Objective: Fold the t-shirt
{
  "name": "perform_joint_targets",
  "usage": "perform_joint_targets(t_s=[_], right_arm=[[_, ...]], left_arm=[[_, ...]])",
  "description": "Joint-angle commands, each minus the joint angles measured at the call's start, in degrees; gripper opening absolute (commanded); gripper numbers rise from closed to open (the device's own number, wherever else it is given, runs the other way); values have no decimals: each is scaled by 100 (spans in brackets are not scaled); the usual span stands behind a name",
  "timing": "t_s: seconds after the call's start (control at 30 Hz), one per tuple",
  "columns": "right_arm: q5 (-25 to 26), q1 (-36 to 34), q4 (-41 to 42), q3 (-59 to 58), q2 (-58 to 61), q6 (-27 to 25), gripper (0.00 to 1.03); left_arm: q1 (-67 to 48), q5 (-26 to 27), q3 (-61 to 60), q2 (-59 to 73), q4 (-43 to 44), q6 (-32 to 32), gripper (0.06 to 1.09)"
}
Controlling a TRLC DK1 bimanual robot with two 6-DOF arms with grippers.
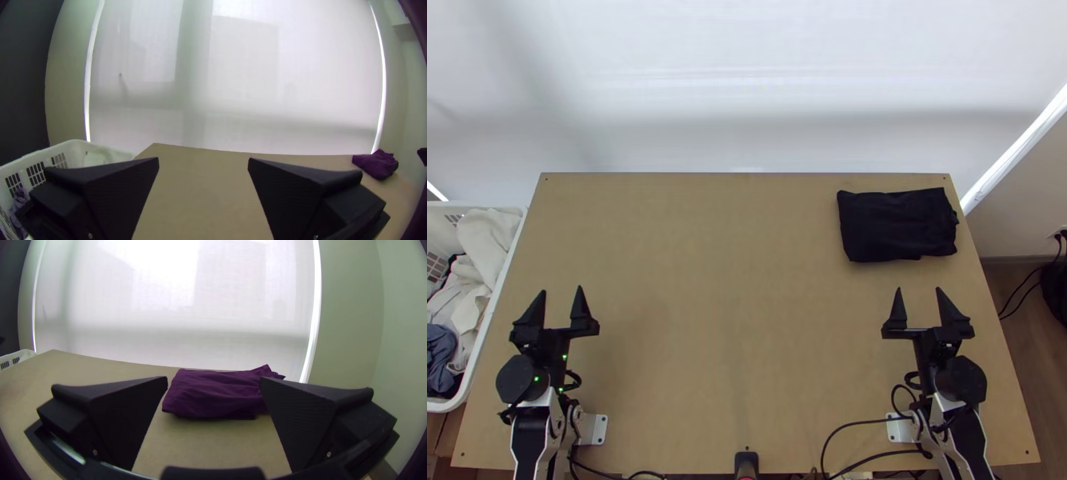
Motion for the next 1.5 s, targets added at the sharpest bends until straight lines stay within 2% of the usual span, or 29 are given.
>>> perform_joint_targets(t_s=[0.0, 0.17, 0.27, 0.53, 0.7, 0.83, 1.23, 1.47], right_arm=[[75, -7, -89, 22, 29, 101, 98], [75, -7, -89, 22, 29, 101, 98], [75, -7, -89, 22, 29, 101, 98], [75, -7, -89, 22, 29, 101, 98], [75, -7, -89, 13, 29, 101, 98], [75, -7, -89, 22, 29, 101, 98], [75, -7, -89, 22, 29, 101, 98], [75, -7, -89, 13, 29, 101, 98]], left_arm=[[187, -46, 369, 71, -154, 391, 104], [644, -46, 1240, 933, -480, 452, 104], [943, -64, 2048, 2137, -831, 303, 104], [2587, 112, 3982, 4940, -1921, 118, 104], [3474, 499, 5010, 6399, -2378, 180, 104], [4072, 534, 5863, 7700, -2774, 452, 104], [4784, 525, 8789, 11058, -5226, 892, 103], [4872, 525, 9369, 12165, -5191, 971, 103]])
